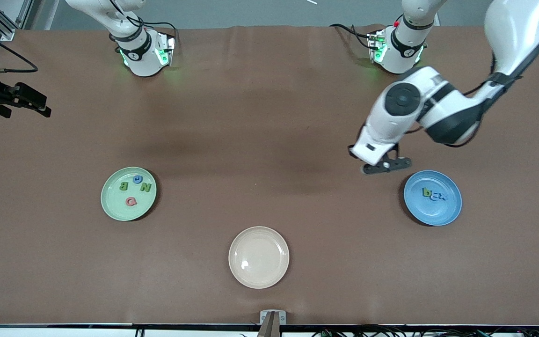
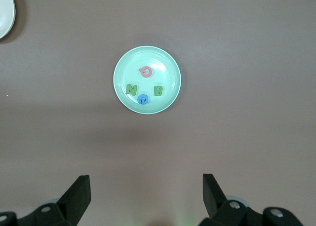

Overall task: Sort upper and lower case letters into plates
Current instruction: 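Carry the green u to the blue plate with the left gripper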

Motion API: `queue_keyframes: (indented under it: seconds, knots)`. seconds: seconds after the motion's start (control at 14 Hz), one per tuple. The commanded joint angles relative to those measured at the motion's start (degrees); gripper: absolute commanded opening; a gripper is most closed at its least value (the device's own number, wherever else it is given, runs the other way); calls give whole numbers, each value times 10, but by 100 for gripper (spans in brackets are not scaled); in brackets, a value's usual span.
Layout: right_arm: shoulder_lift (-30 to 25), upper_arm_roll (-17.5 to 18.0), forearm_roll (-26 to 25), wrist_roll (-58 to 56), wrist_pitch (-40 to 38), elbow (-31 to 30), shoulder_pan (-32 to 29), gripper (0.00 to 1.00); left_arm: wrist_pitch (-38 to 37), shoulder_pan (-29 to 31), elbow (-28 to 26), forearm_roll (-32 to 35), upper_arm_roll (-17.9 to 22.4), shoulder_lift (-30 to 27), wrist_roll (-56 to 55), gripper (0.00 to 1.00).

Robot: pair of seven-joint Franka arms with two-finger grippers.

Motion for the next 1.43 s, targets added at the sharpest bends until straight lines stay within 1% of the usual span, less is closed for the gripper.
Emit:
queue_keyframes:
  seconds: [0.0, 0.14, 0.21, 0.36, 0.64, 0.93, 1.0, 1.29, 1.36]
  knots:
    - [-8, 2, -2, 8, -2, -7, -1, 100, 58, 44, -58, 66, -1, -1, 64, 1]
    - [-8, 2, -2, 8, -2, -7, -1, 100, 105, 88, -99, 132, 12, 5, 77, 1]
    - [-8, 2, -2, 7, -2, -7, -1, 100, 128, 104, -111, 148, 23, 7, 97, 1]
    - [-8, 2, -2, 7, -1, -7, -1, 100, 183, 109, -118, 174, 79, 6, 144, 1]
    - [-8, 2, -2, 8, -2, -9, -1, 100, 228, 110, -117, 181, 138, 7, 205, 1]
    - [-8, 2, -2, 8, -2, -9, -1, 100, 293, 110, -110, 181, 204, 13, 280, 1]
    - [-8, 2, -2, 8, -3, -9, -1, 100, 300, 108, -104, 181, 212, 15, 298, 1]
    - [-8, 3, -2, 19, -2, -9, 1, 100, 300, 93, -96, 180, 220, 30, 301, 1]
    - [-8, 3, -2, 19, -2, -9, 1, 100, 300, 85, -95, 180, 231, 30, 302, 2]
